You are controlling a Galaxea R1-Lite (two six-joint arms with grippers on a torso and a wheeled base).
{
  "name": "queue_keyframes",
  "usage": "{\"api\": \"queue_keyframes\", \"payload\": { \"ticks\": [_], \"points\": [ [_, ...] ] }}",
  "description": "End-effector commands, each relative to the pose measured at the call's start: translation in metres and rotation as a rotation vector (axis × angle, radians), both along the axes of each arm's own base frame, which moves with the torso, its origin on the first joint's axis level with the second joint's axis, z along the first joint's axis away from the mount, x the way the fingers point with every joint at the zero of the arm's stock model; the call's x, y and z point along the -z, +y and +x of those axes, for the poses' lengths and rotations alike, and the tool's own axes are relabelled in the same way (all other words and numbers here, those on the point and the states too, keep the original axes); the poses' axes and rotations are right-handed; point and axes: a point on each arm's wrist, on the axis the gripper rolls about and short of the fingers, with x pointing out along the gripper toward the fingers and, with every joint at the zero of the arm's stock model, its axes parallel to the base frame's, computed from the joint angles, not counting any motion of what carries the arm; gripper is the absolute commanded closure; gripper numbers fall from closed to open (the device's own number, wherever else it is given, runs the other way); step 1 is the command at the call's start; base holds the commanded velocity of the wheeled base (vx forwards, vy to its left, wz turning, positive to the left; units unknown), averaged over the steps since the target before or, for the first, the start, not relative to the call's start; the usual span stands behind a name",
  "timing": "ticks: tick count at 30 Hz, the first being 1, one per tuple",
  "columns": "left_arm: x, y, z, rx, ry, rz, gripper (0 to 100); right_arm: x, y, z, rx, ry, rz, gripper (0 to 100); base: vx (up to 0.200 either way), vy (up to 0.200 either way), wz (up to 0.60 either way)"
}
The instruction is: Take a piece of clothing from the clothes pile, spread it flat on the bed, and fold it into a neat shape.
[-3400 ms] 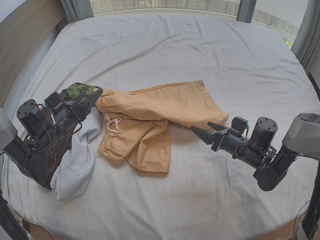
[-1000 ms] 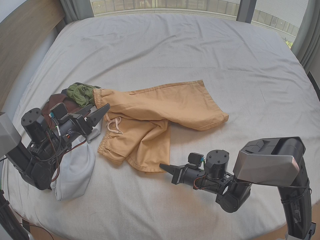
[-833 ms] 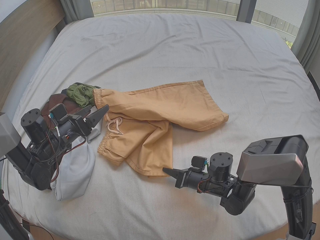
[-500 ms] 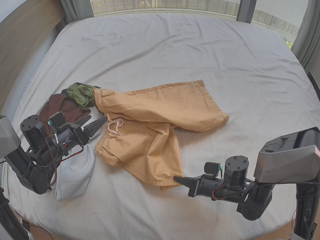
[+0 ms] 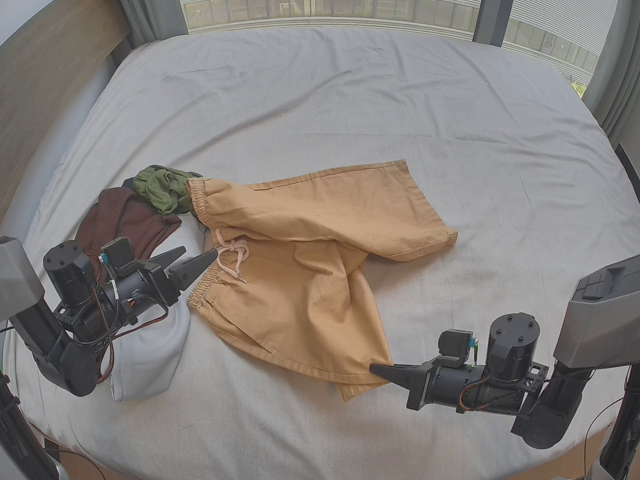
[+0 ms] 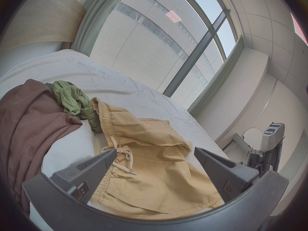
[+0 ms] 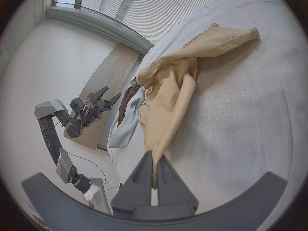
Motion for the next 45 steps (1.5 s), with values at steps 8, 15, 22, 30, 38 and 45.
{"api": "queue_keyframes", "payload": {
  "ticks": [8,15,22,30,38,45],
  "points": [
    [0.005,-0.006,0.000,0.019,-0.007,0.038,0,-0.016,-0.014,-0.023,-0.014,-0.018,-0.005,100,0.000,0.000,0.00],
    [0.006,-0.006,-0.001,0.021,-0.004,0.040,0,-0.027,-0.012,-0.038,-0.061,-0.046,0.007,100,0.000,0.000,0.00],
    [0.007,-0.006,-0.002,0.022,0.002,0.040,0,-0.035,0.005,-0.015,-0.065,-0.118,0.061,100,0.000,0.000,0.00],
    [0.007,-0.006,-0.002,0.022,0.002,0.040,0,-0.005,0.051,0.042,-0.064,-0.163,0.093,100,0.000,0.000,0.00],
    [0.012,-0.008,0.000,0.026,0.016,0.045,0,-0.001,0.076,0.063,-0.082,-0.211,0.137,100,0.000,0.000,0.00],
    [0.014,-0.013,0.001,0.038,0.018,0.050,0,0.001,0.088,0.077,-0.082,-0.221,0.146,100,0.000,0.000,0.00]
  ]
}}
